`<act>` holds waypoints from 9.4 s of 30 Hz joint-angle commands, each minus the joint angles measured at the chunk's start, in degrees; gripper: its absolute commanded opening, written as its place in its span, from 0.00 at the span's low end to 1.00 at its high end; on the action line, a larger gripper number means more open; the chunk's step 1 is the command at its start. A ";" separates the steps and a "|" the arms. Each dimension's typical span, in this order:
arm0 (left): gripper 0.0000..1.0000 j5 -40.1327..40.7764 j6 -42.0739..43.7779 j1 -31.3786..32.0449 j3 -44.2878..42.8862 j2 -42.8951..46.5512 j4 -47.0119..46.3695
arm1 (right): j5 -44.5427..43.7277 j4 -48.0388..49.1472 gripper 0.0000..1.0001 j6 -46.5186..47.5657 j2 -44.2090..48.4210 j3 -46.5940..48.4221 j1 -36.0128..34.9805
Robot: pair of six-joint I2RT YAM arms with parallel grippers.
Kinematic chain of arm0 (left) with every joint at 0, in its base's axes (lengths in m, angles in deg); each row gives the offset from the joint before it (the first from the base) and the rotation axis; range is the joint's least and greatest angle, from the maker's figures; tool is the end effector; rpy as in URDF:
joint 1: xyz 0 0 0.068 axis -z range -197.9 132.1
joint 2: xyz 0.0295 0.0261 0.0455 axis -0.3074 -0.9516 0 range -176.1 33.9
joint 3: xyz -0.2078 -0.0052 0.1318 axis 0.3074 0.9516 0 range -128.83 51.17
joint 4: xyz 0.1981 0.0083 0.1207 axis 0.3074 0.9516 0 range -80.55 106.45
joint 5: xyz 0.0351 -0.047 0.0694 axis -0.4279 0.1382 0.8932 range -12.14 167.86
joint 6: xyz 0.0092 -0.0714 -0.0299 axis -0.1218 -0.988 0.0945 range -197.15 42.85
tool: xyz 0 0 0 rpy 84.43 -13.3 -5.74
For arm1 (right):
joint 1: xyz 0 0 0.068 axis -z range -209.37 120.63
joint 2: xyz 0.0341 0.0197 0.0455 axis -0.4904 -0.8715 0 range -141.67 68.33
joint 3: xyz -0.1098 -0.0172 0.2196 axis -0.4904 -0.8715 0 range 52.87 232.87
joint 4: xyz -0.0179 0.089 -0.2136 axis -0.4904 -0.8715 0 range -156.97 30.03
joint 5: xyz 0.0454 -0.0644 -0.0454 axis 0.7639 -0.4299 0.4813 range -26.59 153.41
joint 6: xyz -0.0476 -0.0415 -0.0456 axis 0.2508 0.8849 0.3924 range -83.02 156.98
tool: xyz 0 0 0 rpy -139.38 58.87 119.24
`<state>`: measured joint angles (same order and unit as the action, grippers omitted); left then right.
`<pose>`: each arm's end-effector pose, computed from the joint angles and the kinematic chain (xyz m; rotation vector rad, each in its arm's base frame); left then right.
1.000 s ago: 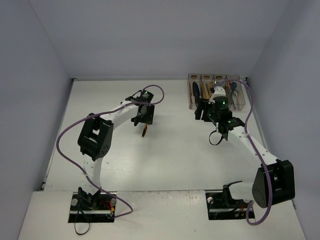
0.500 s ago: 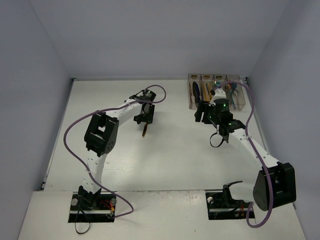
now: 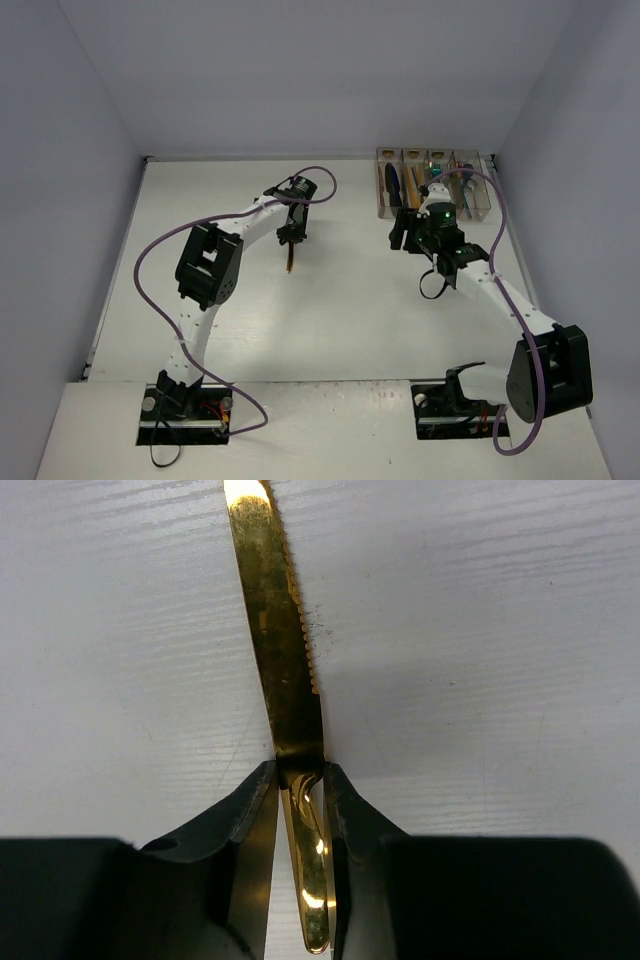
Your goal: Sort the eating utensils into containers
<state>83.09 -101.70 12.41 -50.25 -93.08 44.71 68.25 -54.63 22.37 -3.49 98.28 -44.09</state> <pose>0.3906 -0.2214 0.1419 0.1016 2.6390 -0.2097 0.2840 0.0804 0.2464 -0.0588 1.9595 0.4209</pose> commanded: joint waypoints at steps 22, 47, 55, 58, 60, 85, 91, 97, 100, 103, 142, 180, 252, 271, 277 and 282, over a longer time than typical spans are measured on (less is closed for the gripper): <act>0.00 -14.38 -6.78 0.28 5.41 16.29 -6.25 | 6.88 13.16 0.67 -4.95 -2.10 0.00 -12.33; 0.59 0.64 -17.57 -1.57 11.24 12.71 -4.07 | 2.44 17.24 0.70 -0.39 -7.35 -2.65 -15.34; 0.58 2.31 -22.71 -1.66 8.14 7.95 -3.04 | 2.36 17.24 0.71 0.27 -5.81 -4.51 -15.34; 0.56 2.39 -23.42 -1.66 6.57 5.36 -1.96 | 2.39 17.24 0.71 0.40 -4.93 -5.13 -15.39; 0.55 3.02 -23.46 -1.66 6.43 5.00 -1.88 | 2.52 17.24 0.71 0.46 -4.43 -5.54 -15.41; 0.24 0.37 1.79 -1.64 3.90 3.69 0.96 | 3.24 16.72 0.72 -2.22 -0.94 -7.00 -15.34; 0.24 -1.67 2.75 -1.57 0.87 2.60 1.34 | 2.72 15.71 0.72 -2.66 -0.08 -6.87 -15.34; 0.24 -0.85 -0.72 -1.66 5.48 5.39 1.30 | 2.62 15.49 0.72 -3.31 -0.77 -7.09 -15.34; 0.24 -1.15 -2.59 -1.57 7.24 6.42 1.33 | 2.95 15.49 0.72 -3.63 -1.78 -6.81 -15.34; 0.25 -0.96 -4.39 -1.57 8.94 7.13 1.30 | 2.99 15.50 0.72 -3.76 -2.01 -6.65 -15.34; 0.00 -16.67 -19.98 -0.95 9.32 21.85 -10.32 | 6.83 20.47 0.82 -5.16 -8.99 3.37 -24.65; 0.00 -24.93 -28.75 0.98 22.84 30.99 -30.35 | 0.02 20.34 0.00 -4.66 -19.95 10.84 -24.75; 0.94 12.53 11.80 -14.57 40.50 69.23 -12.62 | -19.57 0.43 0.75 9.47 -1.60 22.85 4.44; 0.94 15.71 12.33 -13.35 42.01 78.42 -11.71 | -30.41 -11.95 1.00 12.48 46.28 3.36 4.24; 0.94 17.53 13.12 -13.35 50.81 83.91 -17.73 | -28.49 -11.58 1.00 11.45 46.59 1.17 4.26; 0.94 17.41 12.96 -13.58 53.03 83.52 -21.22 | -28.54 -10.92 1.00 11.25 46.71 0.52 4.26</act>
<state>99.25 -89.46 -1.12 3.10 -8.82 31.50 39.81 -69.49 33.65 44.01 98.96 -39.85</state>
